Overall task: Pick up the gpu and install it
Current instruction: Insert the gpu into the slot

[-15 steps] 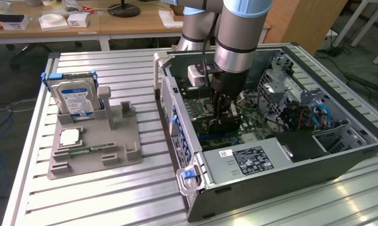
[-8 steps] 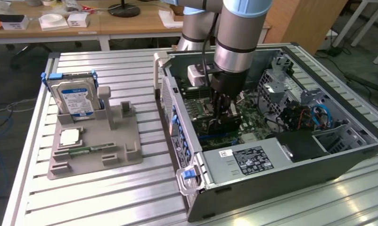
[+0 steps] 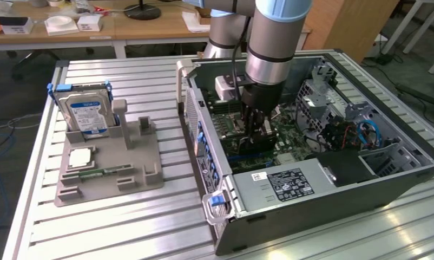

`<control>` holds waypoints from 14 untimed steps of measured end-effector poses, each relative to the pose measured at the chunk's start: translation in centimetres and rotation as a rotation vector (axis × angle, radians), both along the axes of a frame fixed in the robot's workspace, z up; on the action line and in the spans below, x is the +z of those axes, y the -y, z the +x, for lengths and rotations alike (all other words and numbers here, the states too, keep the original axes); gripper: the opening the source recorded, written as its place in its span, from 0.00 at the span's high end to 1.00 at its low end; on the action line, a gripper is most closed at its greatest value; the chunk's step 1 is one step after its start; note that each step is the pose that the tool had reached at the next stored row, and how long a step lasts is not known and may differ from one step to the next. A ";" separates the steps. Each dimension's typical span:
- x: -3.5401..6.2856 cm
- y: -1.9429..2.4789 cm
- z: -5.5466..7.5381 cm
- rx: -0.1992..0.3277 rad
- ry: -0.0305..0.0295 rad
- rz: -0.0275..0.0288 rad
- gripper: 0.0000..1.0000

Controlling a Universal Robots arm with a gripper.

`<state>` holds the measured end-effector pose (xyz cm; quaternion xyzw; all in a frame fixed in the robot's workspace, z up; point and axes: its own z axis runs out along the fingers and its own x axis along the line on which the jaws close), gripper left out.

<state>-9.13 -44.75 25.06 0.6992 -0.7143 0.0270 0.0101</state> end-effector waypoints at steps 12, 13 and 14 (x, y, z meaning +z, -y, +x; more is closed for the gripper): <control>0.35 0.00 0.0 0.000 0.0023 0.0003 0.74; 0.35 0.00 0.0 0.000 0.0023 0.0002 0.74; 0.35 0.00 0.0 0.000 0.0023 0.0003 0.74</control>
